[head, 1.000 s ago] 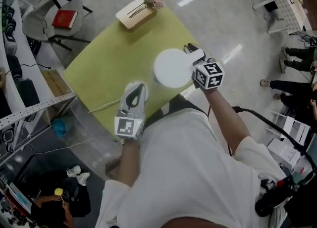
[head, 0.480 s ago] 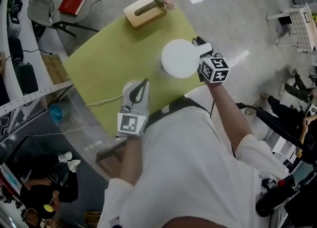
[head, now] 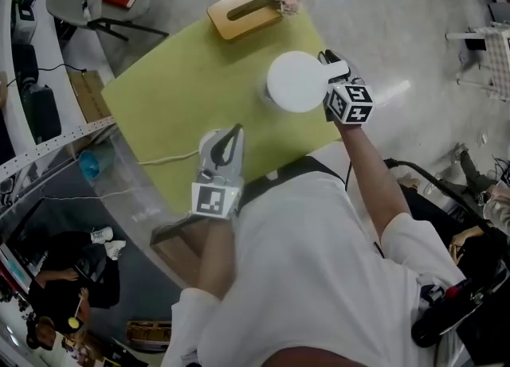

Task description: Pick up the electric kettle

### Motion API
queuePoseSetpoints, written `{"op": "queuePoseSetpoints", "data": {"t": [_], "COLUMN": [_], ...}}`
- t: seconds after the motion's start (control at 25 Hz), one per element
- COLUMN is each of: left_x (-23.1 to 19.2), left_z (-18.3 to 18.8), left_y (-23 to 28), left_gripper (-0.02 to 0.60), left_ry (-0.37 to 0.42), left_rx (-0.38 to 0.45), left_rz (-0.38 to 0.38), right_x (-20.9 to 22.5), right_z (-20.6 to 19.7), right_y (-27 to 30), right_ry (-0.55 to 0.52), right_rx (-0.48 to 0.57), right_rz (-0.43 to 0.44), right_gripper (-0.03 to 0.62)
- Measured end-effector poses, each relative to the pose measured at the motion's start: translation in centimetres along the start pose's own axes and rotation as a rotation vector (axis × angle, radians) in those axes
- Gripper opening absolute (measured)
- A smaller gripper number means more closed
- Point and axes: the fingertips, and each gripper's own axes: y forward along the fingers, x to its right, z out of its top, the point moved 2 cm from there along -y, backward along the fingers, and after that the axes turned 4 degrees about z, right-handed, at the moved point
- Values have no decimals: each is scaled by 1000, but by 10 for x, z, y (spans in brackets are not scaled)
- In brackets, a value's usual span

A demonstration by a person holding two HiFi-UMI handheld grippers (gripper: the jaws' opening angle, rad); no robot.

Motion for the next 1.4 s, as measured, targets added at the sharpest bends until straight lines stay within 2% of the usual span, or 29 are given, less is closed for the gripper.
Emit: {"op": "queuePoseSetpoints", "data": {"t": [0.52,0.88,1.4], "left_x": [-19,-22,-20], "left_z": [-16,-23,-23], "left_y": [17,24,16], "left_gripper": [-2,-2,-1], "left_ry": [-14,-23,-14], "left_rx": [-26,-47,-50], "left_rz": [55,48,34], "right_x": [13,18,9], "right_z": [-16,-25,-31], "right_y": [38,44,36], "right_ry": [-21,-11,-70], "right_rx": [-18,-6,16], "right_rz": [-9,-20,-9], "right_gripper": [72,74,80]}}
